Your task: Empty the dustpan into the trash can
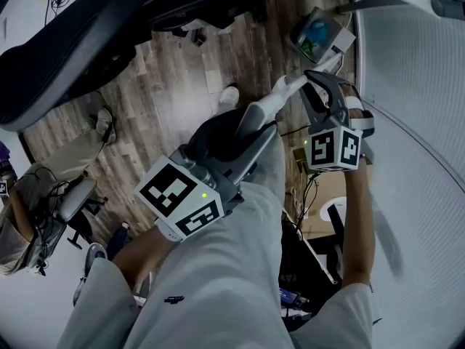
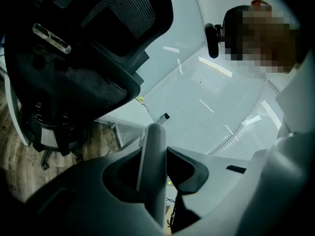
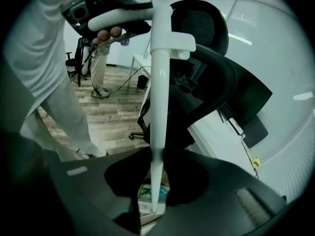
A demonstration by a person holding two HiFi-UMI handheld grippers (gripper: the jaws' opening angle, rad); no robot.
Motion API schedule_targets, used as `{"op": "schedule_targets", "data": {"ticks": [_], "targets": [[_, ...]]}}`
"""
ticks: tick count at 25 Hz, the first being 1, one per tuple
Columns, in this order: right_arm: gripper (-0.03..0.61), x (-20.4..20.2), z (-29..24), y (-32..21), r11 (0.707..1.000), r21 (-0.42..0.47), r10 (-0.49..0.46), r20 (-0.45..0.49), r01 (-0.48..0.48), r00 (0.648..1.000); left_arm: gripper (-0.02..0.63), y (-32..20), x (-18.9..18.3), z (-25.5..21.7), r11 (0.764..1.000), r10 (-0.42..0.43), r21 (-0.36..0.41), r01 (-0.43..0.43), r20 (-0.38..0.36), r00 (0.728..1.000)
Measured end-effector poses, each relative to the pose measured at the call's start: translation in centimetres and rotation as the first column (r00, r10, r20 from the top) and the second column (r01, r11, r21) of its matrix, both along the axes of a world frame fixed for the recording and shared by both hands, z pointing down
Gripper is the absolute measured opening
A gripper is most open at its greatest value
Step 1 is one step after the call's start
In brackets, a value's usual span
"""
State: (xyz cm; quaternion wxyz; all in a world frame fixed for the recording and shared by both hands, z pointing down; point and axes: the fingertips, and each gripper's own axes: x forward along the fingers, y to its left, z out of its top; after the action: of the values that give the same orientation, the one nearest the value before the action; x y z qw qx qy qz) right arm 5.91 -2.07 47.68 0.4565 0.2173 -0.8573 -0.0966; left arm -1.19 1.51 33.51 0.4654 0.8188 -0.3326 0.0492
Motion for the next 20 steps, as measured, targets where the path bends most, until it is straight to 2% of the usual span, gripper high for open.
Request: {"op": "schedule_targets", "data": {"ticks": [5,9,20], "targets": [[0.091,-0.2,0.4,0.0,0.999,-0.015,-0.032,0.003,0.032,0.999,0.114,0.1,-0.3,0.4,1.000,-0.007,0.006,0.007,0.012,1.000],[0.087,-0.2,0.1,0.5,0.999,-0.011,-0.044,-0.001,0.044,0.999,0.112,0.7,-0.3,0.2,1.000,-0.009,-0.020,0.009,-0.032,0.999],[0.087,-0.6,0.0,1.2,0.997,-0.016,-0.072,-0.046,0.071,0.996,0.110,1.6,-0.8,0.2,0.999,-0.023,-0.031,0.022,-0.048,0.999]]}}
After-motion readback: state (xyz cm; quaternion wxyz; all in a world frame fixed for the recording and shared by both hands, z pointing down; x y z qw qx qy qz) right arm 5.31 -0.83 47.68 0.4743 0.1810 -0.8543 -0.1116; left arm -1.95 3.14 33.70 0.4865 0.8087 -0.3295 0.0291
